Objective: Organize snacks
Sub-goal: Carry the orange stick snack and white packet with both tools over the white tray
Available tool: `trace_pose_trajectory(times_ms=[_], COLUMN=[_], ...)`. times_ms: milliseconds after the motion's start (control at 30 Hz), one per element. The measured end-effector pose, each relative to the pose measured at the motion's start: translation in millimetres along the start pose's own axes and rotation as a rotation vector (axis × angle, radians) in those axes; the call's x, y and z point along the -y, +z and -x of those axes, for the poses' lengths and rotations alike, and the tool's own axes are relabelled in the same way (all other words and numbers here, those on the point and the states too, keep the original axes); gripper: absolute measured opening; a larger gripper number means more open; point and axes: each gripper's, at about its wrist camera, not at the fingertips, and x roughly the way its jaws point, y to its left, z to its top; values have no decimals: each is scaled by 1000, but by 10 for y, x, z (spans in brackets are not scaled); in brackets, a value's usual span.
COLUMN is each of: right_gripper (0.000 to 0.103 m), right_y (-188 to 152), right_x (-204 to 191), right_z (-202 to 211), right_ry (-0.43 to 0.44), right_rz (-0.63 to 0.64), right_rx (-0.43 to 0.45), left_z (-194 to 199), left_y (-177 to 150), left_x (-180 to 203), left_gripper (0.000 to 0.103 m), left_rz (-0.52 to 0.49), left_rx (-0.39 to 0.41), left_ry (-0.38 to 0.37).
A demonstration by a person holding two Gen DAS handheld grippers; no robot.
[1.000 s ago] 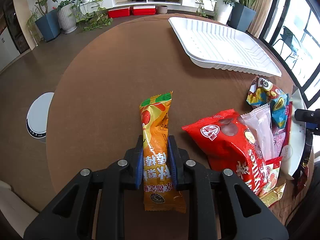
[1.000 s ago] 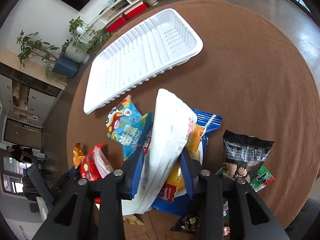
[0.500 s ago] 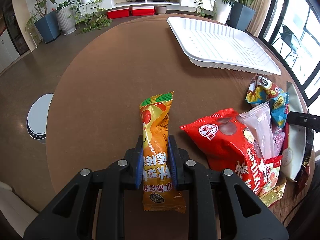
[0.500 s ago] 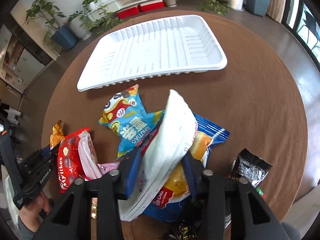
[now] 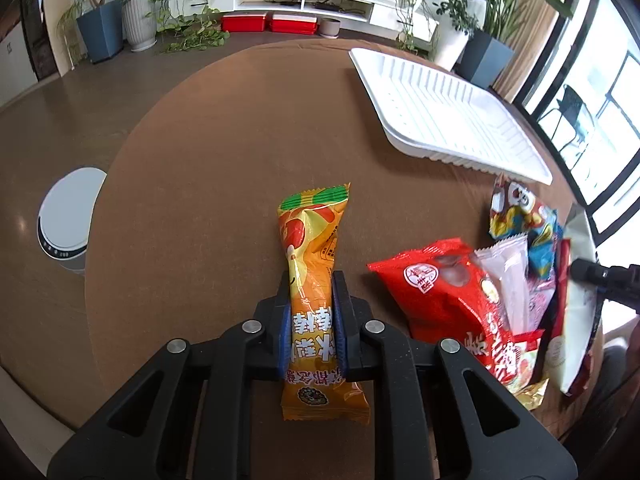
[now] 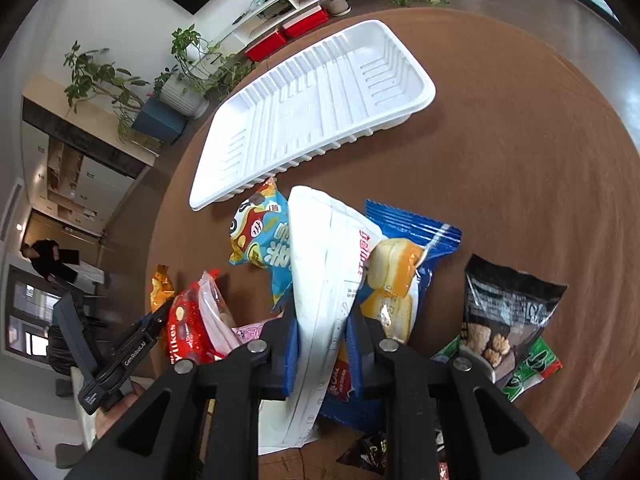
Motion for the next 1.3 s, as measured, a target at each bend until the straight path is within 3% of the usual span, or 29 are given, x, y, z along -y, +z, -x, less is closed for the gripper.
trace_pose_trajectory(times_ms=[500,933,1133,1300], right_gripper=[22,22,22,22], right_y=[-49,2,294,831], right_x=[158,265,352,336], right_z=[150,298,426,590], right_ry=[103,181,223,227], right_rz=[-68,-121,-144,-105], right_rx=[18,42,70,125], left_z=[120,360,644,725], left_y=[-32,-36,323,860], left_x=[-160,-24,213,568], left_gripper=[14,14,14,14], left_rz=[89,72,36,-56], left_rx=[39,61,95,110], left_ry=[-56,-154,-242,-263])
